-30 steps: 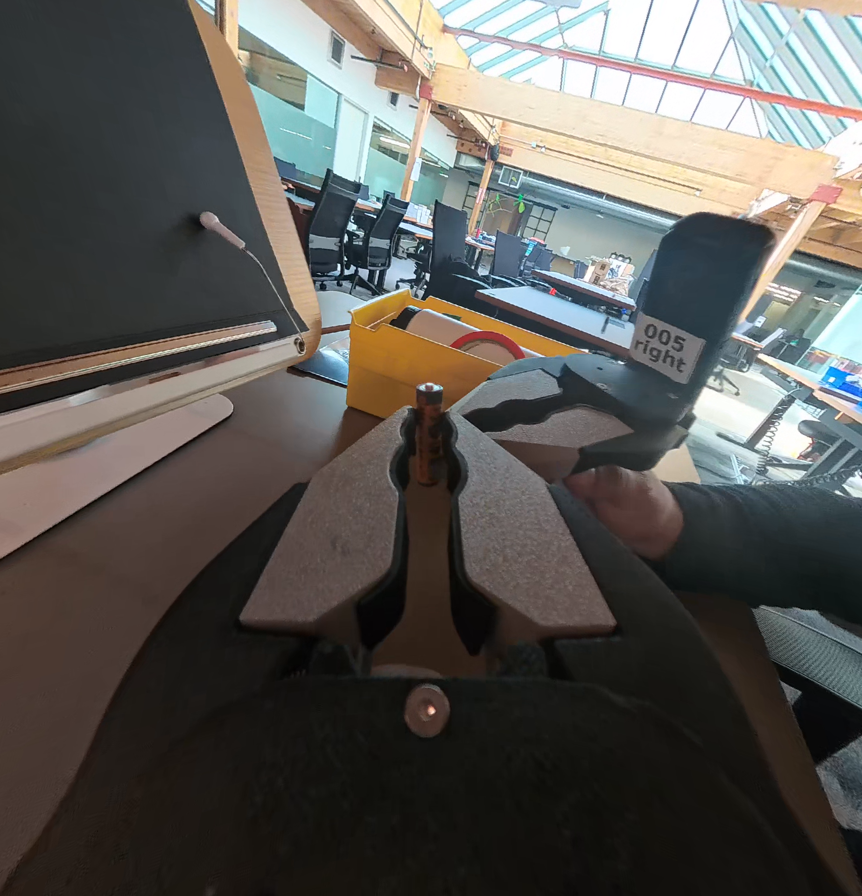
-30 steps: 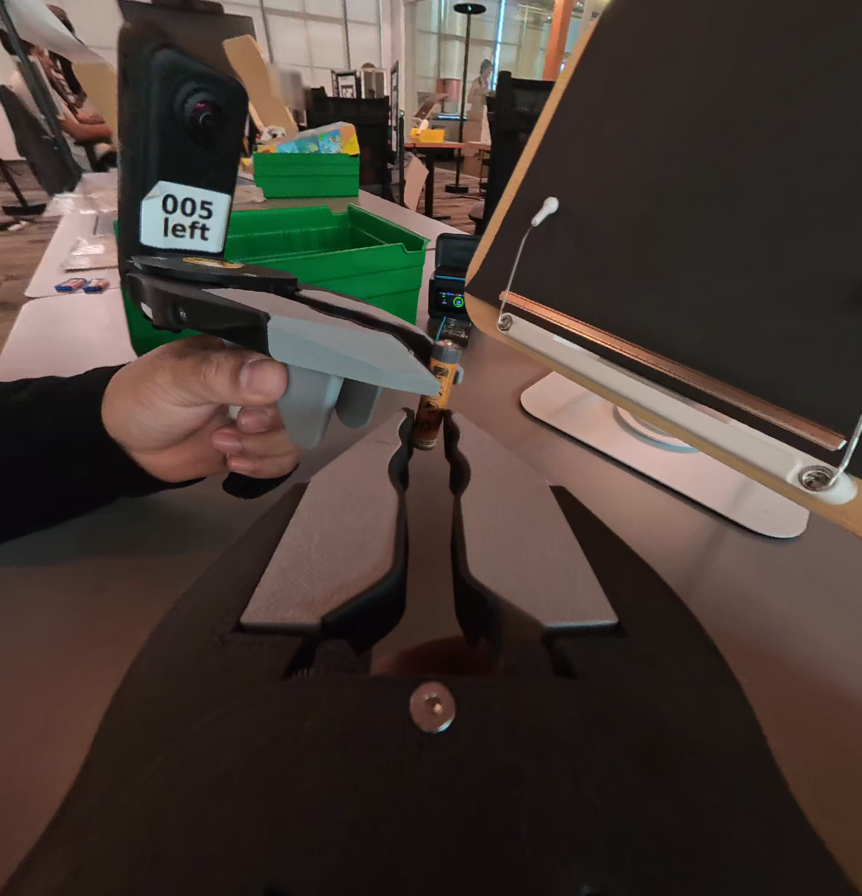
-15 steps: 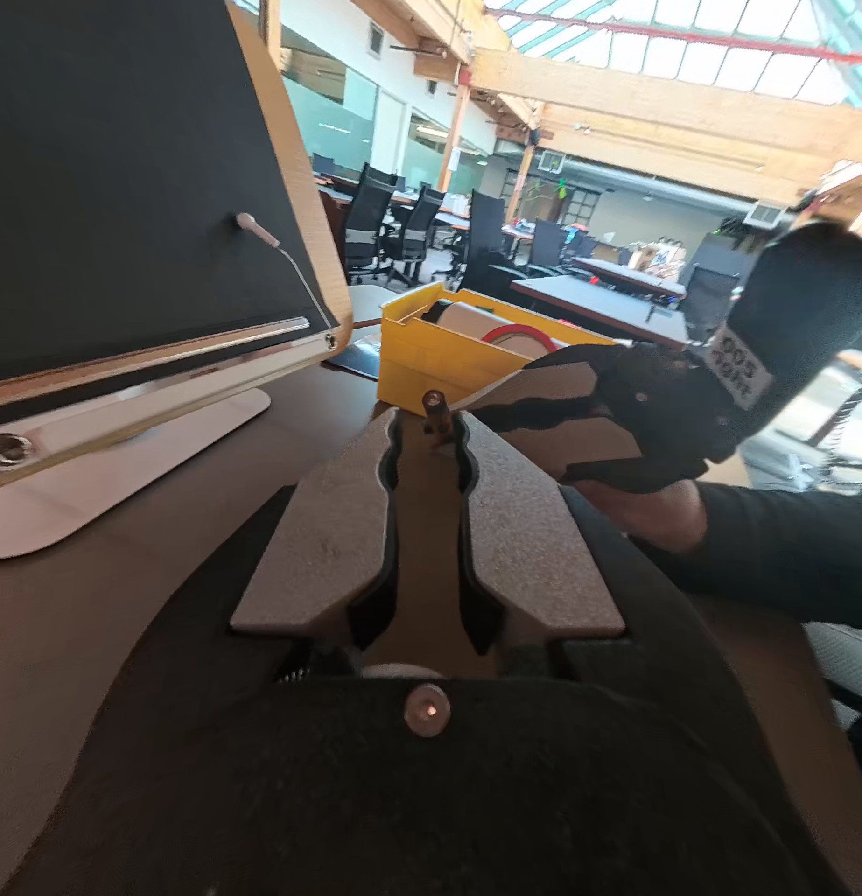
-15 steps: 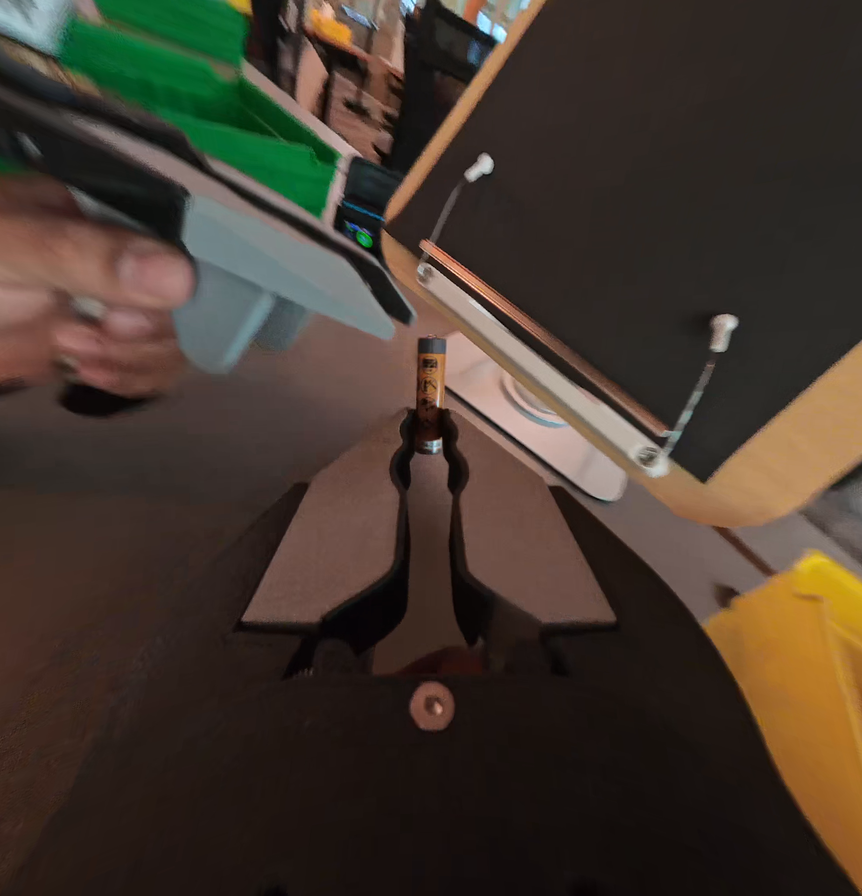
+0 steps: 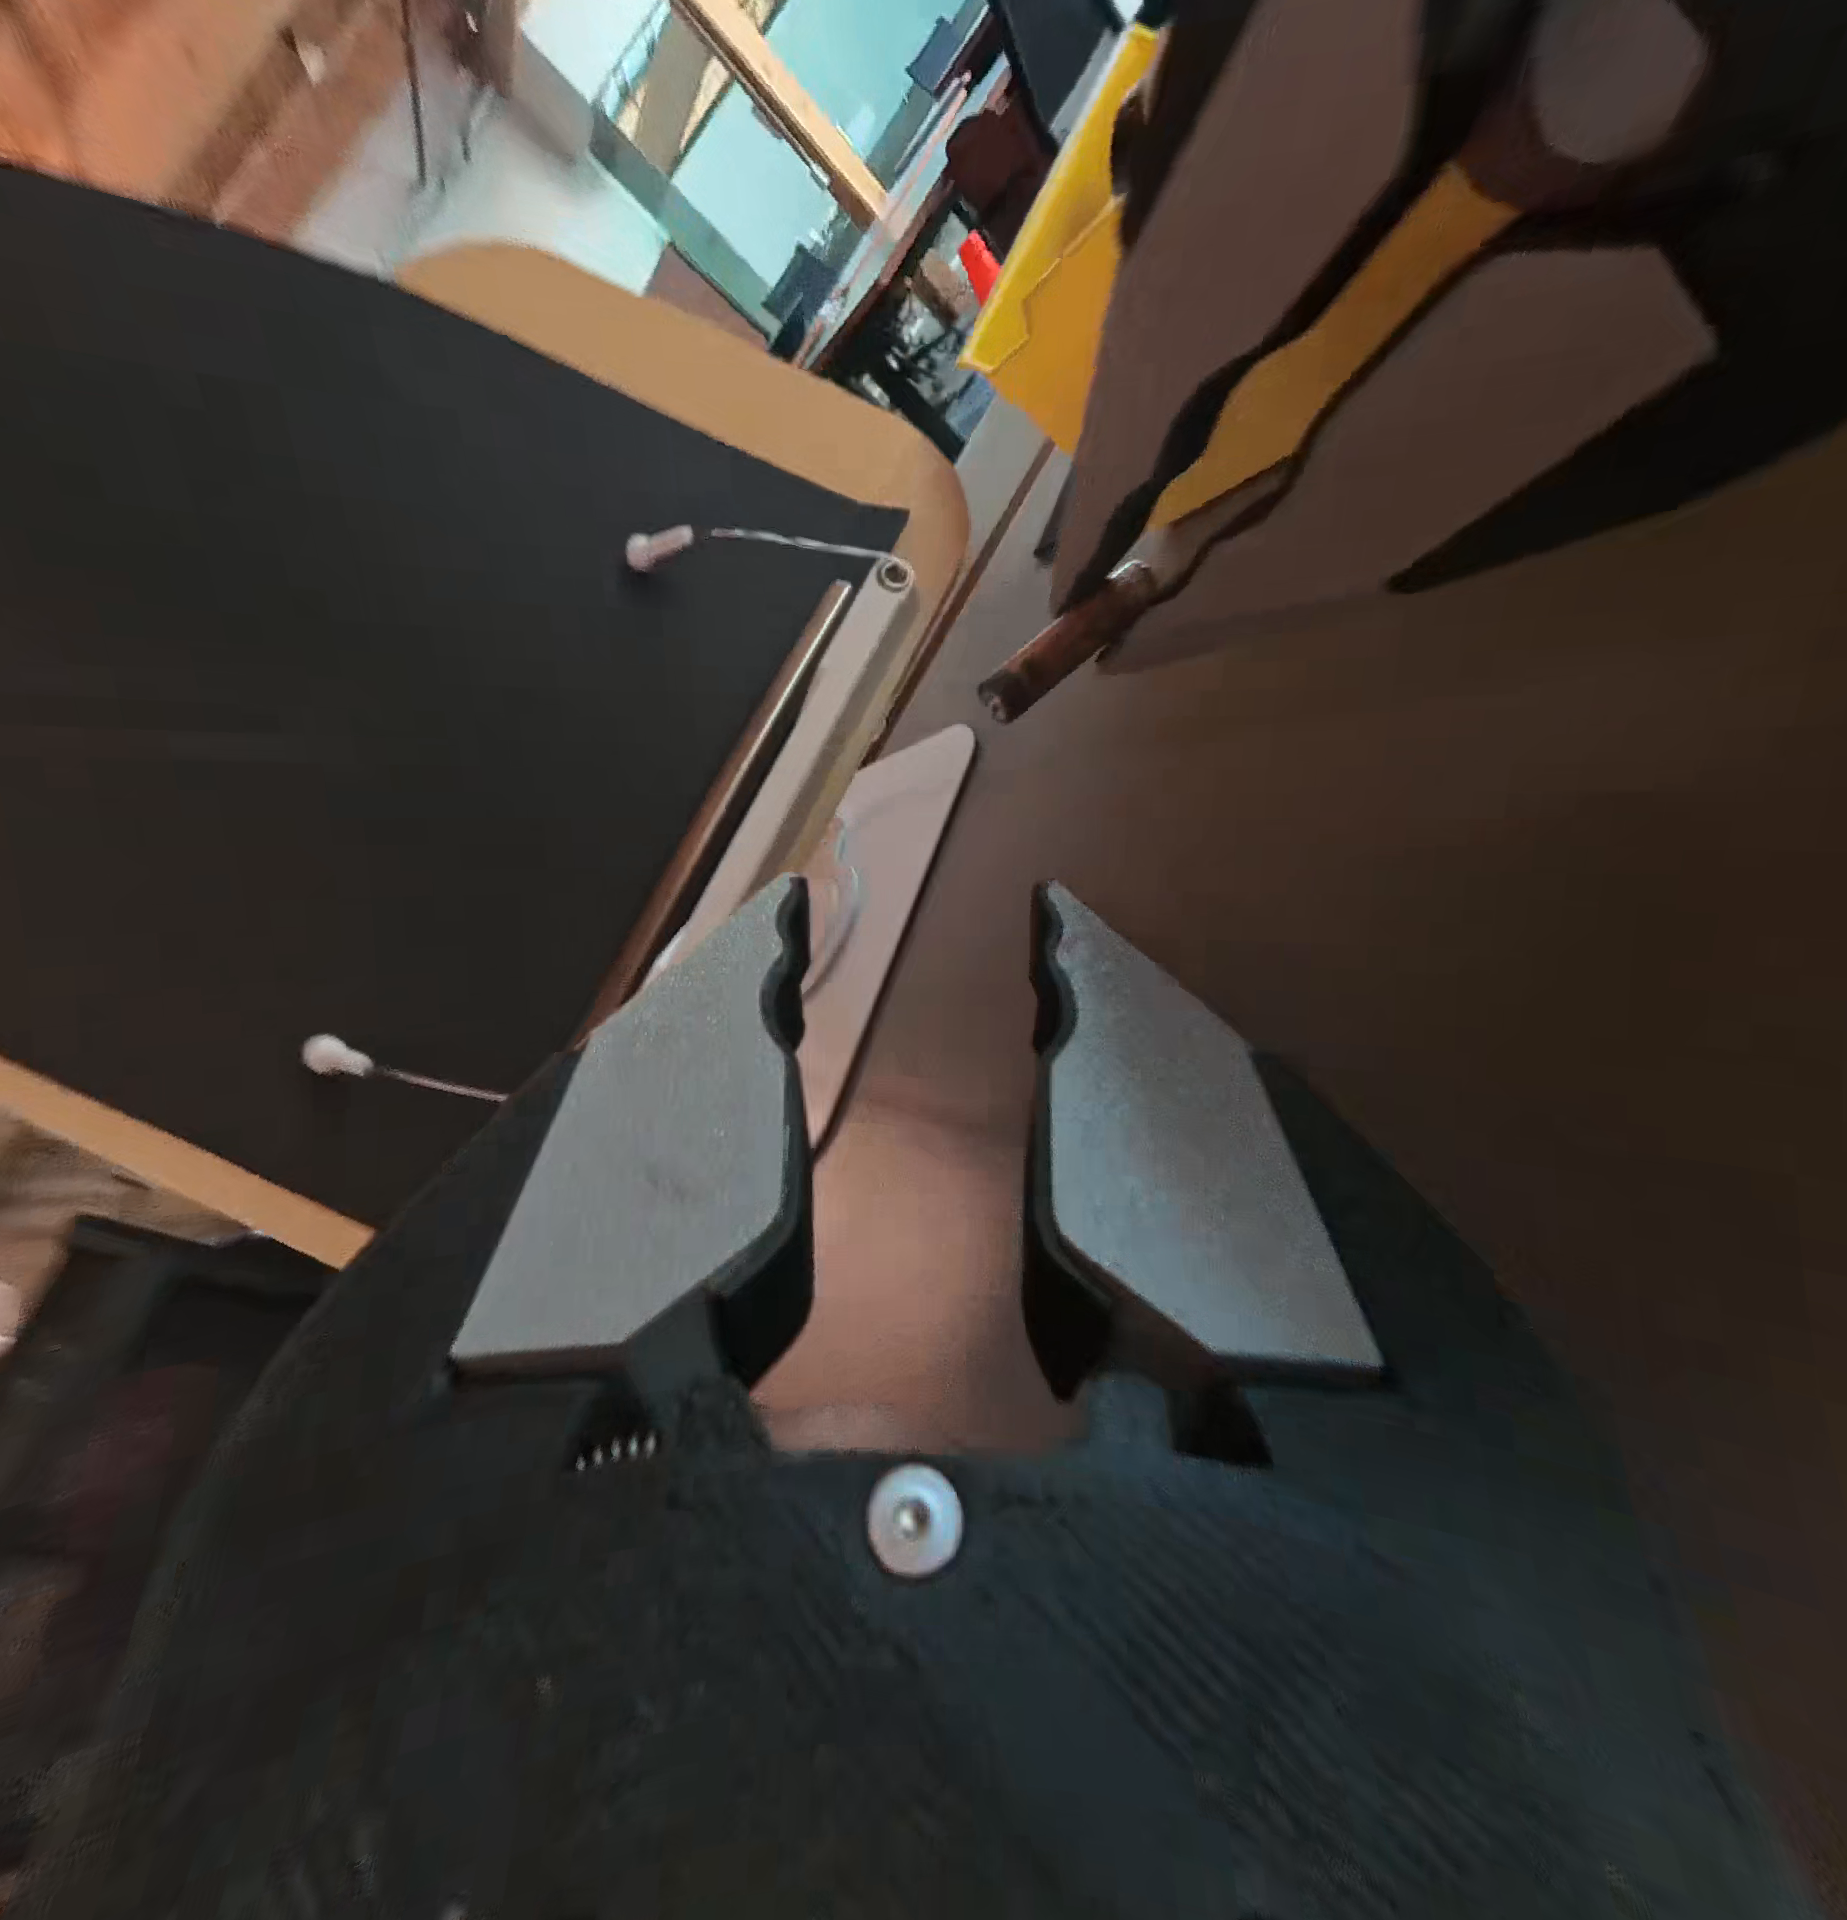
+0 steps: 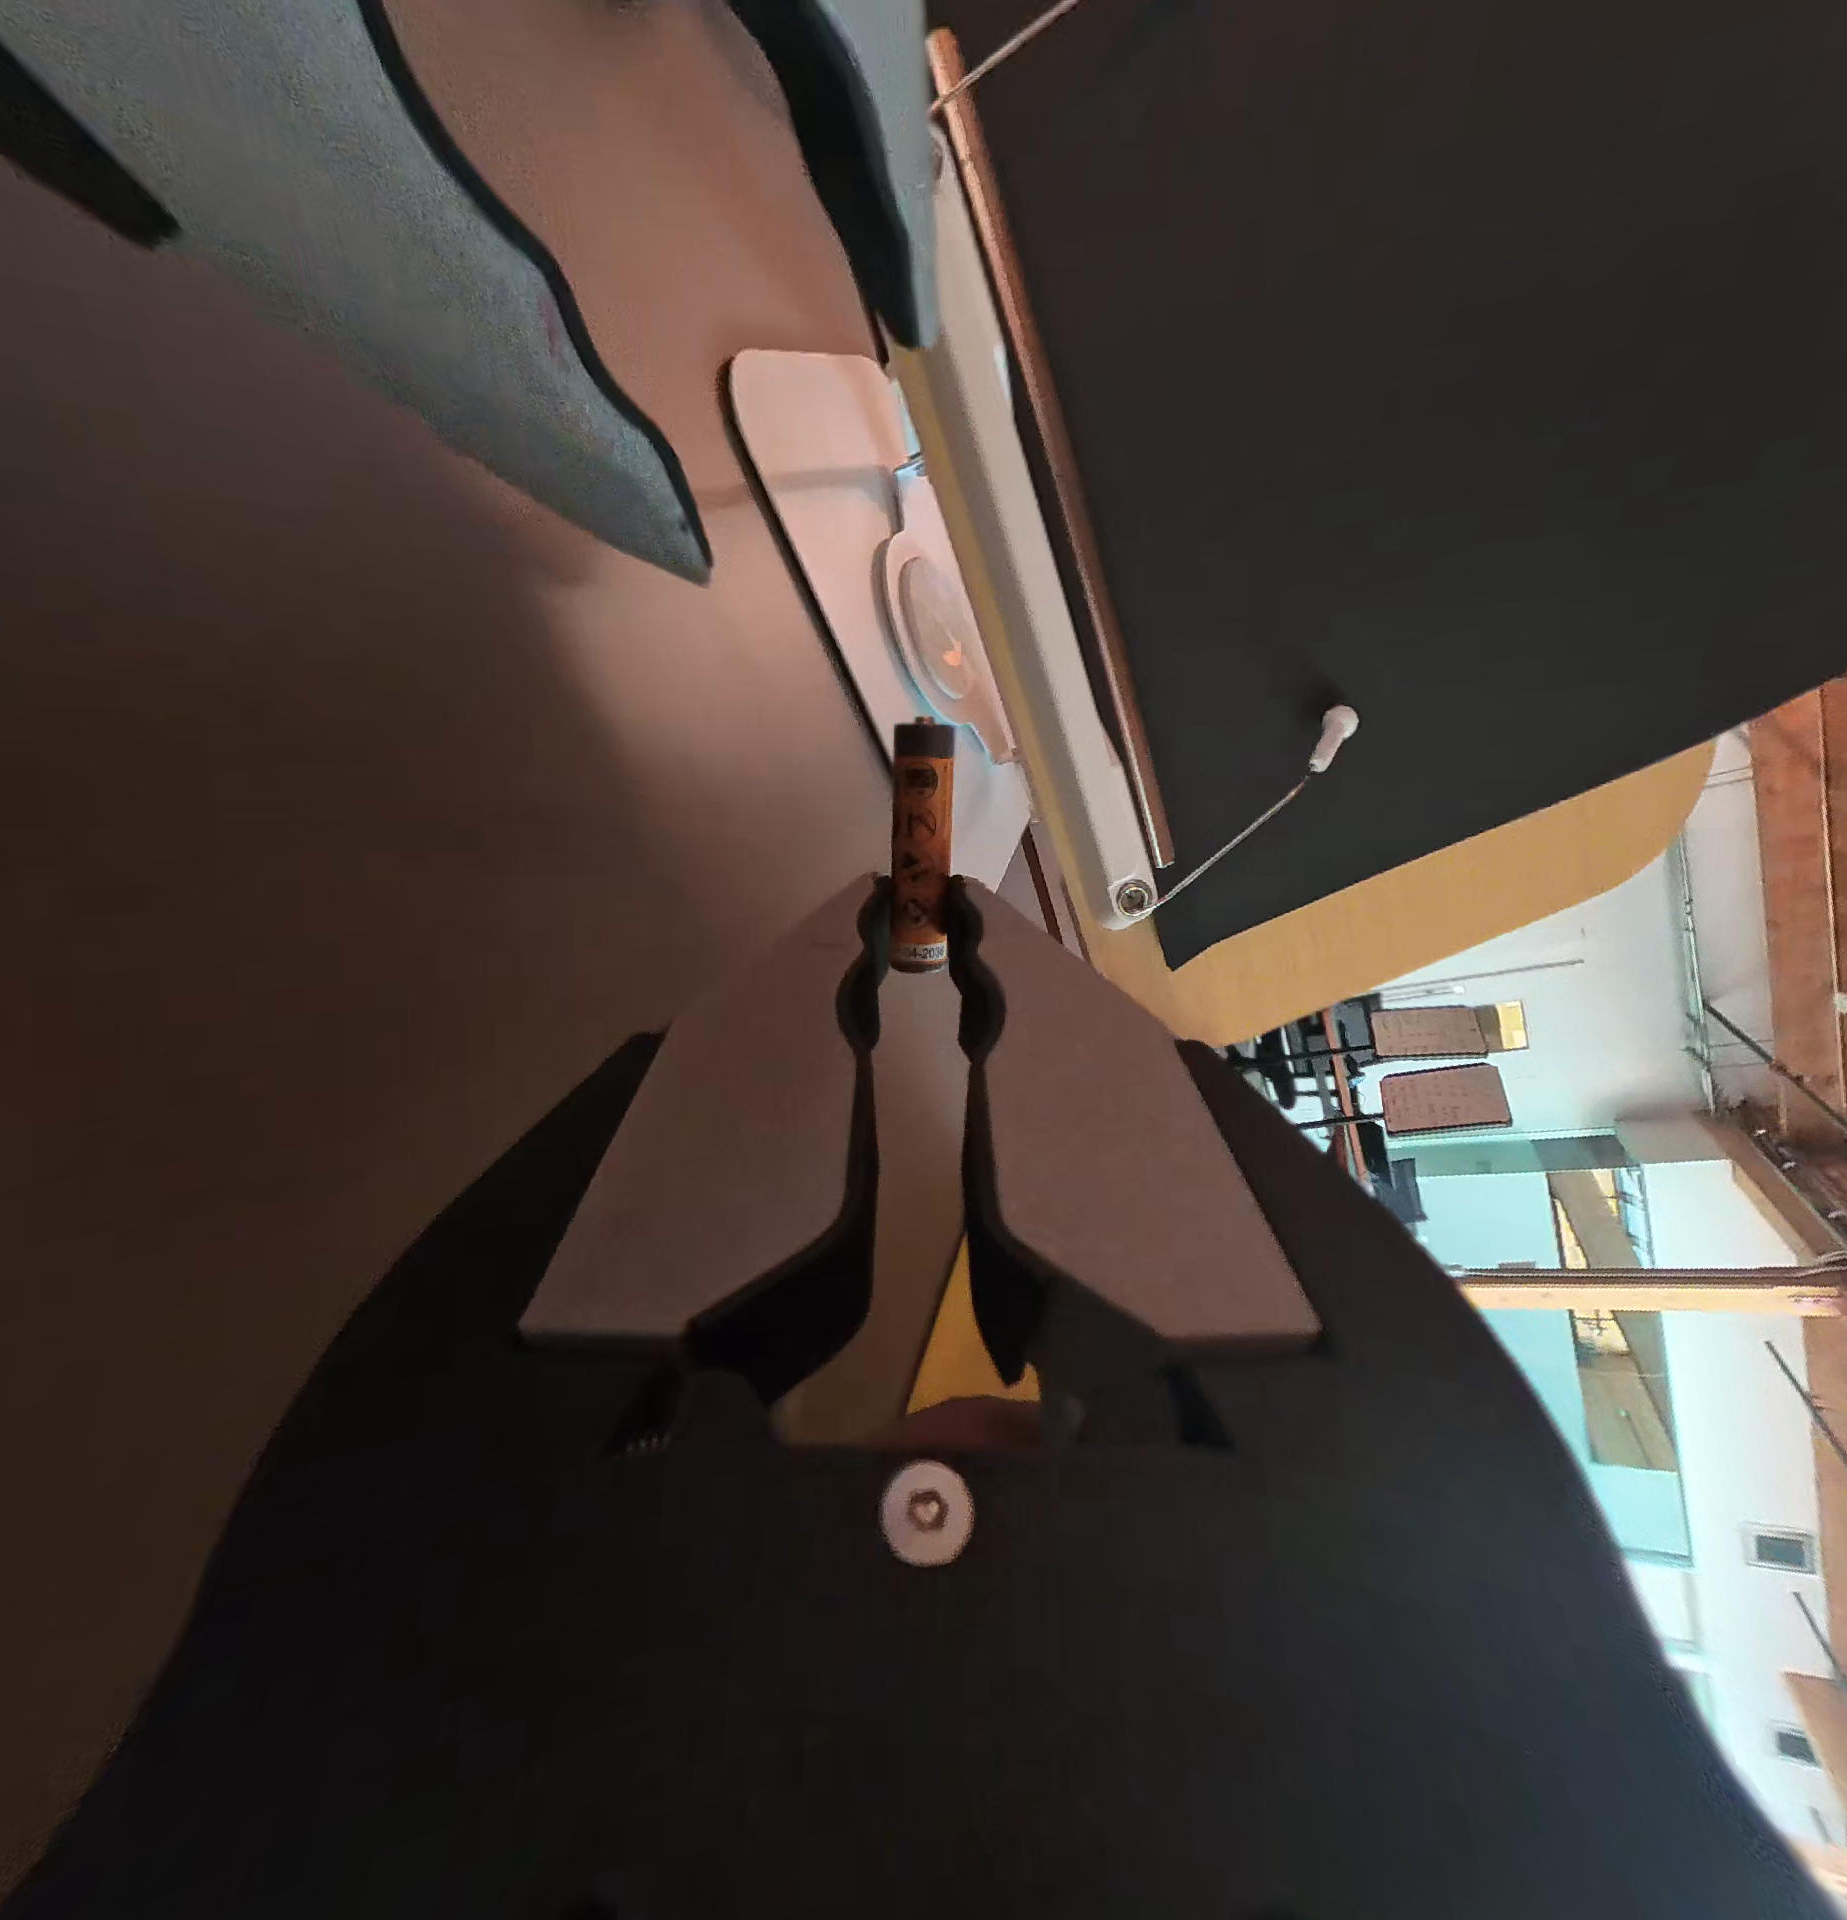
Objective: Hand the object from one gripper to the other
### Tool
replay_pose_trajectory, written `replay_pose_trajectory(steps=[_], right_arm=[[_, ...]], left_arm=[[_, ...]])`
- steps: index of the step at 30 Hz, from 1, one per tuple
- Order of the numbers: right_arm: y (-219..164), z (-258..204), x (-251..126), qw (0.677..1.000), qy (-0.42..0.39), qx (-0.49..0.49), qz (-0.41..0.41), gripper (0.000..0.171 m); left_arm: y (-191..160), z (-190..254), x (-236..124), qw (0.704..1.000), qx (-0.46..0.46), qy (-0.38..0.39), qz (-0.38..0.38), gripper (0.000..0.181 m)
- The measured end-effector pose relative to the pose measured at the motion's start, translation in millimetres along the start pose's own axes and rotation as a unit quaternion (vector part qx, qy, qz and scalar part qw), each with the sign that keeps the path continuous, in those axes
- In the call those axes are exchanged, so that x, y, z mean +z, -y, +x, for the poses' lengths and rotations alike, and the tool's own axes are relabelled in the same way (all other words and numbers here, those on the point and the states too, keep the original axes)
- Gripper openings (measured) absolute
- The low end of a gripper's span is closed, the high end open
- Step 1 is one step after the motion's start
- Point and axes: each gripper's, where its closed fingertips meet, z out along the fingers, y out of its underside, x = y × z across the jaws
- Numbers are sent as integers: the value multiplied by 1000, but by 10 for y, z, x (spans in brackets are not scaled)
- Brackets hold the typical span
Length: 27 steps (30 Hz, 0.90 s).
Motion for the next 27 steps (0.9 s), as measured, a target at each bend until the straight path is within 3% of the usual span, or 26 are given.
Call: replay_pose_trajectory(steps=[4, 7, 13, 16, 27], right_arm=[[52, -93, -36, 999, 7, -34, -6, 6], [161, -225, -76, 998, 36, -37, 26, 6], [255, -363, -160, 990, 114, 21, 82, 6], [267, -379, -199, 989, 117, 1, 93, 6], [261, -442, -314, 983, 117, -86, 115, 7]], left_arm=[[45, 93, 42, 996, 89, 16, -4, 40], [113, 166, 35, 993, 116, 14, 20, 30], [193, 311, -21, 991, 110, -28, 65, 27], [154, 386, -13, 989, 127, -46, 58, 15], [97, 528, -49, 986, 121, -106, 40, 9]])
